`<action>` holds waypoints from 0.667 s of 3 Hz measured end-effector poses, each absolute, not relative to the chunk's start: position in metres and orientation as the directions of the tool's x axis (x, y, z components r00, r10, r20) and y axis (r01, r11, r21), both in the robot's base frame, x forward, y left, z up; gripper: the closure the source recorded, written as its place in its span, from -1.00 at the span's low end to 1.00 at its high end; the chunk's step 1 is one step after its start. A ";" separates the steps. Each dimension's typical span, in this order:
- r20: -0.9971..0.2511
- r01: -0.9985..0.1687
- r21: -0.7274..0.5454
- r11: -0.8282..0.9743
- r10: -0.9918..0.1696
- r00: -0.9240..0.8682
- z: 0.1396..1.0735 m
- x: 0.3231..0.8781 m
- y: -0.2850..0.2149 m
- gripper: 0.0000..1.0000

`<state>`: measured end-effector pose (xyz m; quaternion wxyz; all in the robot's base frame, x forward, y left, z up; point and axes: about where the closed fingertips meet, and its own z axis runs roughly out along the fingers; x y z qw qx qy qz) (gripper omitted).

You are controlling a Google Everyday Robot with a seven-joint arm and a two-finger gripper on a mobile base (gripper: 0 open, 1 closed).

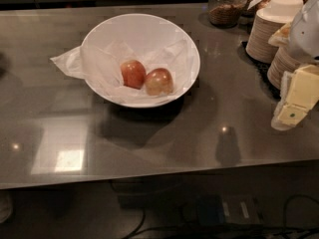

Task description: Pick apple from white bowl

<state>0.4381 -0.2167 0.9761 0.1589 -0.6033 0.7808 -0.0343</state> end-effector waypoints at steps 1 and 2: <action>-0.207 -0.931 -0.245 0.270 -0.953 -0.222 0.976 0.438 -0.217 -1.00; -0.224 -0.933 -0.240 0.268 -0.951 -0.215 0.975 0.442 -0.212 -1.00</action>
Offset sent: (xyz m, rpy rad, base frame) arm 0.0121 0.0130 -0.0105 0.0533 0.0256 0.0208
